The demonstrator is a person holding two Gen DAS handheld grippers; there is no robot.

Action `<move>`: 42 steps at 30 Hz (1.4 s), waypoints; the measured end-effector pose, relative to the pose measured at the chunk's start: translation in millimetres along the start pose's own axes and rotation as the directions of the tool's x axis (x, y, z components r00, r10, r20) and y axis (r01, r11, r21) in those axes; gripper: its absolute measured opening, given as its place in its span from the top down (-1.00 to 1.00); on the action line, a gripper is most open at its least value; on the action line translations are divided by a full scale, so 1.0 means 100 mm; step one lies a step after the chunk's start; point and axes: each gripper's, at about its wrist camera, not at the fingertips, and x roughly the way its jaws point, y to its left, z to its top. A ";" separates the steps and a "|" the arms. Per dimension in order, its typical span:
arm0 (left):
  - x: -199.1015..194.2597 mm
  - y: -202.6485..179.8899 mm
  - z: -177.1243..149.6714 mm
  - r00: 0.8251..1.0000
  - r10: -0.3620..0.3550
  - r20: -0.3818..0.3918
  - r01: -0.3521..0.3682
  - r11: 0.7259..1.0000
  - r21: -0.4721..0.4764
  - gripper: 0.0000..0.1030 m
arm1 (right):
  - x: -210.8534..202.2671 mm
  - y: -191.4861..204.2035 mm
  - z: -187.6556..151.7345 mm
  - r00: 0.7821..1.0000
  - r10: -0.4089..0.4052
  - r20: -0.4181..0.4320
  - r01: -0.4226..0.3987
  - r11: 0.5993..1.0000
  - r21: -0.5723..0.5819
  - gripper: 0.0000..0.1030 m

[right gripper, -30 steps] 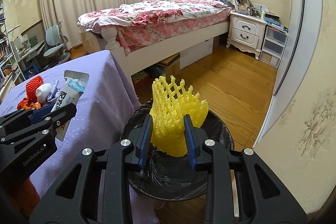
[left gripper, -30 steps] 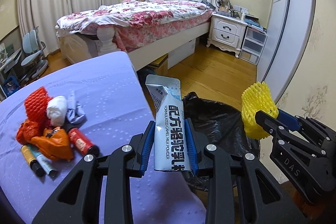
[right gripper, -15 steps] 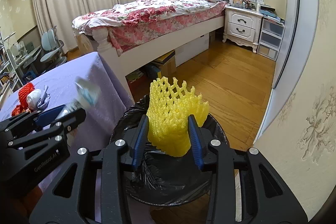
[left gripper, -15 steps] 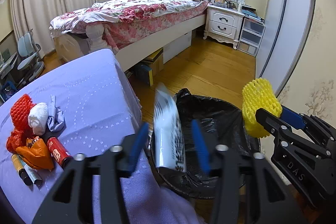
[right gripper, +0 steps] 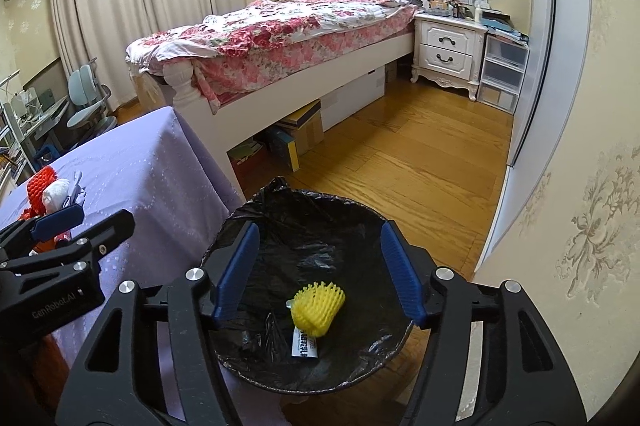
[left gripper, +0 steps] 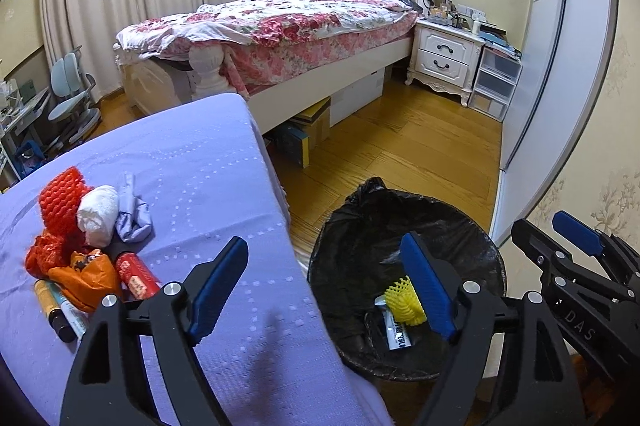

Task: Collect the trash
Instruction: 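Move both tools back over the table toward the gold can and teal tube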

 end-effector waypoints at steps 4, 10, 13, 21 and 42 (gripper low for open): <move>-0.08 0.10 -0.01 1.000 0.025 0.010 -0.025 1.000 -0.008 -0.53 | -0.03 0.05 -0.02 1.000 0.008 -0.005 -0.008 1.000 -0.003 -0.22; -0.18 0.31 -0.08 0.998 0.066 0.003 -0.066 0.997 -0.036 -0.53 | -0.05 0.27 -0.04 0.999 0.039 -0.015 -0.039 0.999 -0.024 -0.23; -0.23 0.45 -0.14 0.996 0.090 -0.003 -0.090 0.994 -0.055 -0.53 | -0.08 0.44 -0.06 0.998 0.060 -0.019 -0.061 0.997 -0.043 -0.23; -0.41 0.91 -0.31 0.985 0.169 -0.024 -0.171 0.978 -0.124 -0.53 | -0.12 0.91 -0.10 0.990 0.136 -0.041 -0.139 0.986 -0.097 -0.23; -0.51 1.93 -0.62 0.949 0.296 -0.113 -0.316 0.907 -0.279 -0.53 | -0.15 1.95 -0.28 0.955 0.267 -0.127 -0.292 0.922 -0.253 -0.23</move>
